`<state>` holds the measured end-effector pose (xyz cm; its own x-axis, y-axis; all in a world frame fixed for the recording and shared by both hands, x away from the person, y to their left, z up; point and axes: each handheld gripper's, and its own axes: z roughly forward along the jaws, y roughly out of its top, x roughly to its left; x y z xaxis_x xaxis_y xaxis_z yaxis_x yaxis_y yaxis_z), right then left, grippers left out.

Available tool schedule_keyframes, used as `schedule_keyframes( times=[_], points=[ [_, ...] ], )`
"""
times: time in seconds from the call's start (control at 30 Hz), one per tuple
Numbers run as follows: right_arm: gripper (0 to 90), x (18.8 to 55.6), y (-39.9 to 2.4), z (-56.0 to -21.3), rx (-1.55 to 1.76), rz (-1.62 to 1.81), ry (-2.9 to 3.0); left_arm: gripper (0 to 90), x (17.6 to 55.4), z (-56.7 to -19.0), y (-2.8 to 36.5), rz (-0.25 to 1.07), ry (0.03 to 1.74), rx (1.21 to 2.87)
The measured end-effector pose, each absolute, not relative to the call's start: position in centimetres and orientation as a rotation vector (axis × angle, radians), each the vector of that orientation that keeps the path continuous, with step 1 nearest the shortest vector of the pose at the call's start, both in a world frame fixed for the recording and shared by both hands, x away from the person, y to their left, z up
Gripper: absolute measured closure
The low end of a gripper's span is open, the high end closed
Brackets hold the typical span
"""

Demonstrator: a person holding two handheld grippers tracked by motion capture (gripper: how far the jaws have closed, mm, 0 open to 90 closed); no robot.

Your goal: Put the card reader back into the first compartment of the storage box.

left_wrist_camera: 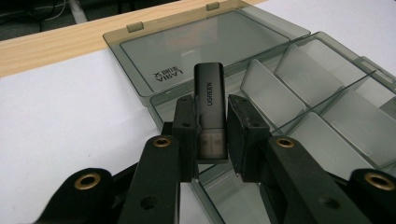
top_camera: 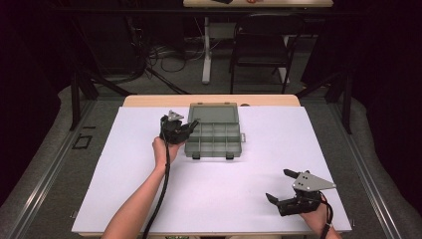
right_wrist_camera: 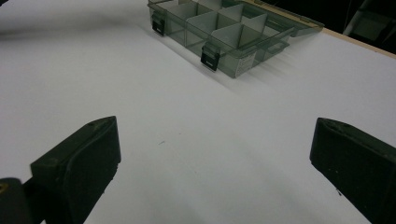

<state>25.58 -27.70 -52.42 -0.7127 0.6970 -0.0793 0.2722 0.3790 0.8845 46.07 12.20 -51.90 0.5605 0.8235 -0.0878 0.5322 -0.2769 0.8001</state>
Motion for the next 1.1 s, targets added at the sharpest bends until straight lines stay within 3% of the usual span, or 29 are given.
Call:
schedule_keyframes(
  times=[0.33, 0.37, 0.47, 0.57, 0.67, 1.1],
  points=[
    [1.5, 25.6, -27.8, -52.4, 0.838, 1.29, 2.203, 73.5, 46.4, -52.4, 11.9, 0.438, 1.1, 1.975],
    [1.5, 25.6, -27.8, -52.4, 0.838, 1.29, 2.203, 69.0, 46.4, -52.4, 11.9, 0.435, 1.103, 1.972],
    [1.5, 25.6, -27.8, -52.4, 0.839, 1.293, 2.202, 41.8, 46.4, -52.3, 12.0, 0.443, 1.113, 1.971],
    [1.5, 25.6, -27.9, -52.4, 0.844, 1.295, 2.198, 25.8, 46.2, -51.9, 12.2, 0.439, 1.116, 1.976],
    [1.5, 25.6, -27.9, -52.4, 0.843, 1.296, 2.199, 15.9, 45.8, -51.4, 12.3, 0.419, 1.091, 1.987],
    [1.4, 25.6, -28.2, -52.7, 0.855, 1.31, 2.216, 0.3, 42.9, -49.4, 13.1, 0.433, 0.992, 2.046]
  ],
)
